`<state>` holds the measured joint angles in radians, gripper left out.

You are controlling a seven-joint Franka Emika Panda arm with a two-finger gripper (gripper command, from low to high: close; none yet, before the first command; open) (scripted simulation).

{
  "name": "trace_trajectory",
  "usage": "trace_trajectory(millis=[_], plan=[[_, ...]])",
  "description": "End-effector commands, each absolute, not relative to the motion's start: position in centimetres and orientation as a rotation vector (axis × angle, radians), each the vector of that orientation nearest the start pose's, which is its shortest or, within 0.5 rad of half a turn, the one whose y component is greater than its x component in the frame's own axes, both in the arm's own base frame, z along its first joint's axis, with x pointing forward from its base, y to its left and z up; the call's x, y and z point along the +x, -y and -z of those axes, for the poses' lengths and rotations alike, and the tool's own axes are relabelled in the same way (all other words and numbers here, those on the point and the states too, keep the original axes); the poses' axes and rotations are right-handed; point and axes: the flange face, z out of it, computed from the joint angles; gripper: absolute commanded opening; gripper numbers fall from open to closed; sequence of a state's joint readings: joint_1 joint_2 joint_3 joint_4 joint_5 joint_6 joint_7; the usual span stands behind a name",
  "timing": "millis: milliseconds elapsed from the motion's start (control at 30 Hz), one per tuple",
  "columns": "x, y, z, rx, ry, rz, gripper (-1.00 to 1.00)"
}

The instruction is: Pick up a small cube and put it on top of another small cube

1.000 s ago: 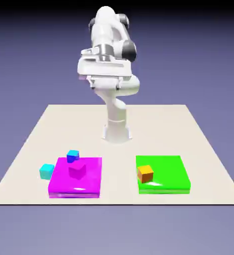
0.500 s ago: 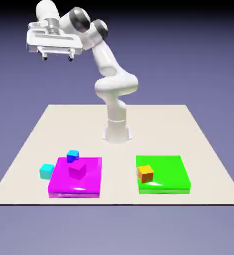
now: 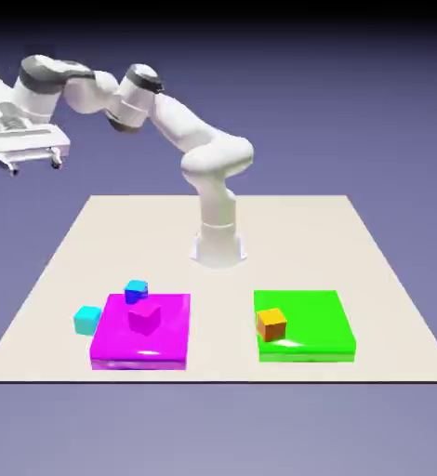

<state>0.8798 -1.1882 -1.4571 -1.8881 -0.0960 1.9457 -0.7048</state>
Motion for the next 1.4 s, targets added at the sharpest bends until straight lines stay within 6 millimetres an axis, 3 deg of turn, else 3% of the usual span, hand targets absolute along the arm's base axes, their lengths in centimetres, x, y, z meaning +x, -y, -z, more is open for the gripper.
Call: trace_trajectory(millis=[0,133,267,400,567,600,733,767,800,833,967,1167,1367], plan=[[34.7,47.4,-43.3,-2.175,0.151,0.984,0.00],[35.0,49.5,-35.3,-2.097,0.249,0.925,0.00],[35.1,50.3,-26.8,-2.007,0.341,0.862,0.00],[34.7,49.8,-18.1,-1.907,0.426,0.796,0.00],[33.2,47.8,-8.1,-1.774,0.516,0.714,0.00],[33.2,47.8,-8.1,-1.774,0.516,0.714,0.00],[34.2,43.1,-5.1,-1.774,0.516,0.715,0.00],[34.2,43.0,-5.0,-1.774,0.516,0.715,0.00],[34.2,43.0,-5.0,-1.774,0.516,0.715,-1.00],[34.2,43.0,-5.0,-1.774,0.516,0.715,-1.00],[33.2,47.7,-8.1,-1.774,0.515,0.714,-1.00],[37.9,42.6,-13.8,-1.738,0.596,0.684,-1.00],[41.1,36.4,-18.1,-1.719,0.628,0.647,-1.00]])
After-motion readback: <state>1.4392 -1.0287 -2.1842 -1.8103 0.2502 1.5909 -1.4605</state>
